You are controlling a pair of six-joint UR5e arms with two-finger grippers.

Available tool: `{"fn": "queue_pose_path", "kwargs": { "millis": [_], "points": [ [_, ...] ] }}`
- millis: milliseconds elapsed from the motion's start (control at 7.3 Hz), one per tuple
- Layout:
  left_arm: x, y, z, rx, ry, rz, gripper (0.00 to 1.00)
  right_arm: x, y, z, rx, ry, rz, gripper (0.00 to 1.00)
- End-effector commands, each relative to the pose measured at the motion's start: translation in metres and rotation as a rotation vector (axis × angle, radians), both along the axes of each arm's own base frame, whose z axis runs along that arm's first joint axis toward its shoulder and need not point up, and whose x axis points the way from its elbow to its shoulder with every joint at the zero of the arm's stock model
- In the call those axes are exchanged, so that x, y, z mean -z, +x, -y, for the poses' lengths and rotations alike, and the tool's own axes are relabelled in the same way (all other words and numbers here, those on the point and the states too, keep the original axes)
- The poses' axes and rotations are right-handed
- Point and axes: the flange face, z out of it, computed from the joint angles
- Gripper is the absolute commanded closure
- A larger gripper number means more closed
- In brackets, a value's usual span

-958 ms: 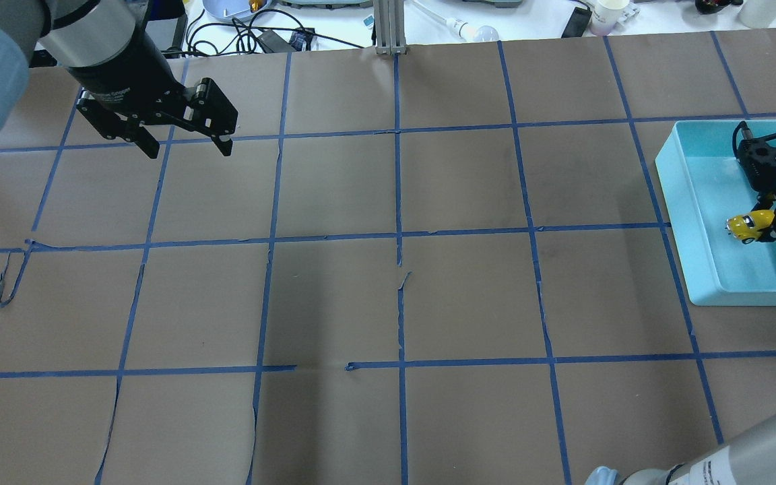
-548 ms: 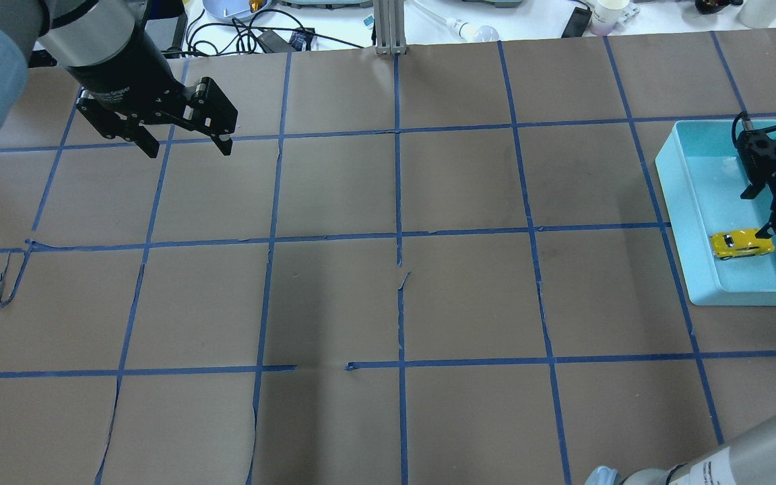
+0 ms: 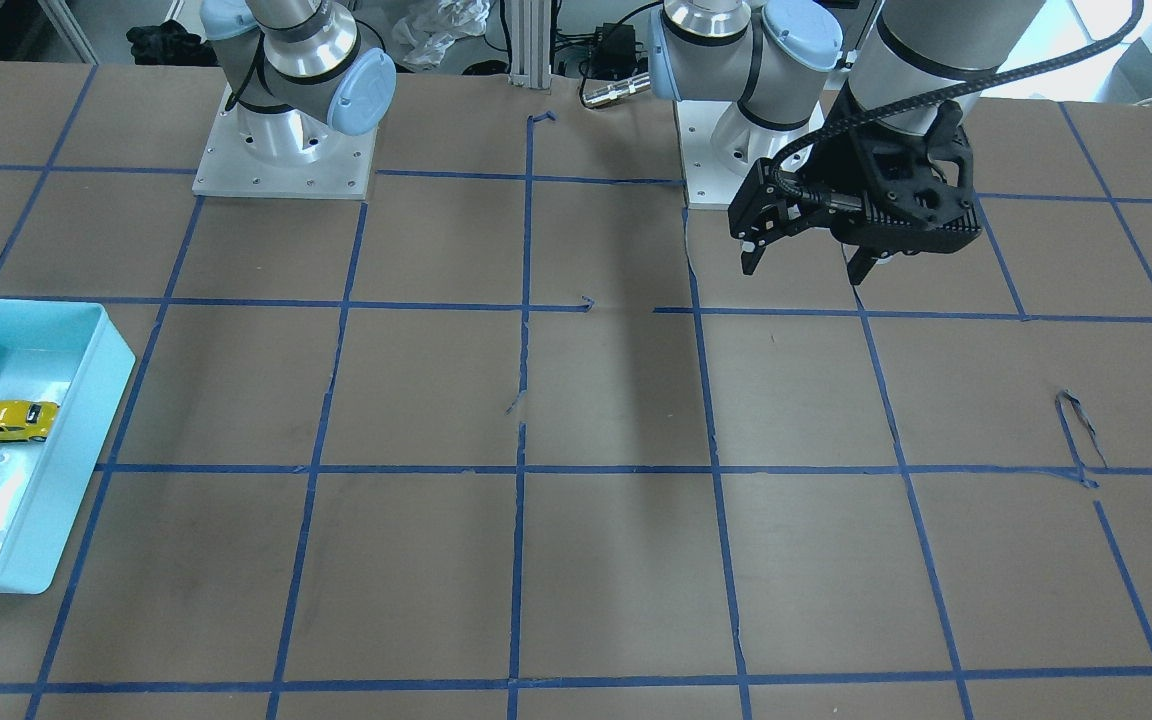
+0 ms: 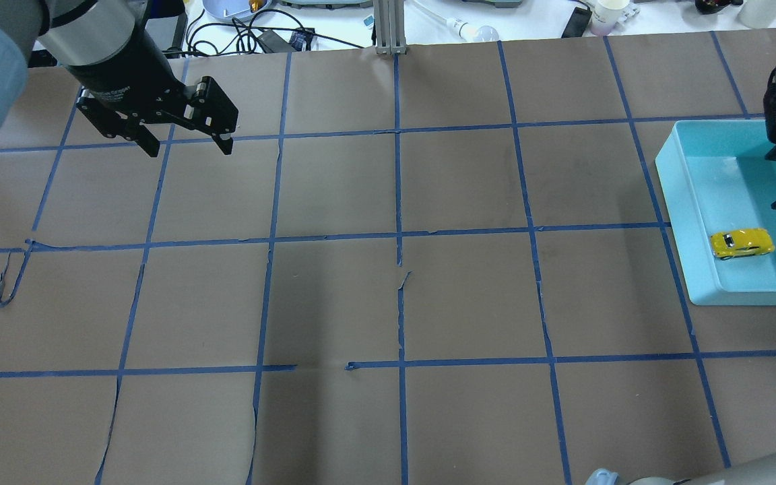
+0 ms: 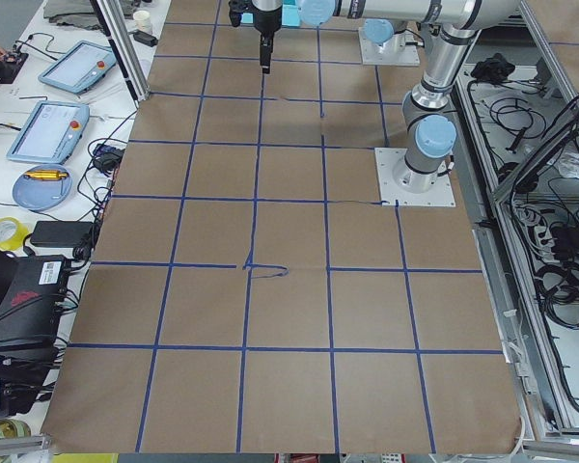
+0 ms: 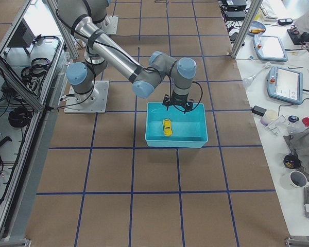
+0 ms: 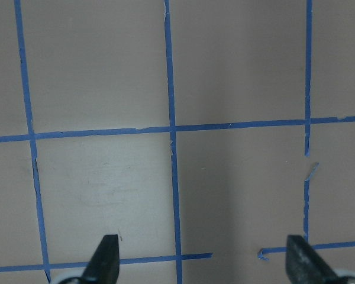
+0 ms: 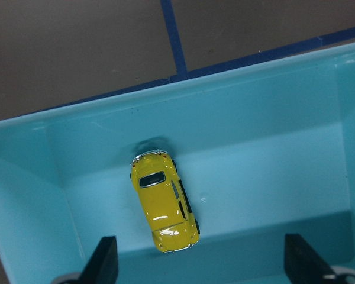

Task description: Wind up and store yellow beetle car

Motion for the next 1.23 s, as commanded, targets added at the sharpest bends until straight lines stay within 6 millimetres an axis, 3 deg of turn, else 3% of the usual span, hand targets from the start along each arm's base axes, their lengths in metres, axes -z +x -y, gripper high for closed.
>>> {"fn": "queue_pose_path", "kwargs": {
  "millis": [0, 137, 411, 548, 821, 1095],
  "points": [
    [-0.001, 0.0, 0.0, 0.0, -0.001, 0.0, 0.0, -0.053, 0.05, -0.023, 0.303, -0.001, -0.002, 0.0],
    [-0.001, 0.0, 0.0, 0.0, -0.001, 0.0, 0.0, -0.072, 0.075, -0.035, 0.507, -0.007, 0.002, 0.0],
    [-0.002, 0.0, 0.0, 0.0, -0.004, 0.002, 0.0, -0.106, 0.148, -0.051, 0.774, -0.029, 0.02, 0.0],
    [-0.002, 0.0, 0.0, 0.001, -0.004, 0.002, 0.0, -0.112, 0.182, -0.056, 0.865, -0.016, 0.045, 0.0],
    [-0.001, 0.0, 0.0, 0.002, -0.003, 0.0, 0.0, -0.131, 0.217, -0.057, 1.034, -0.05, 0.053, 0.0],
    [-0.002, 0.0, 0.0, 0.002, -0.004, -0.001, 0.0, -0.155, 0.269, -0.067, 1.209, -0.057, 0.06, 0.0]
  ]
}}
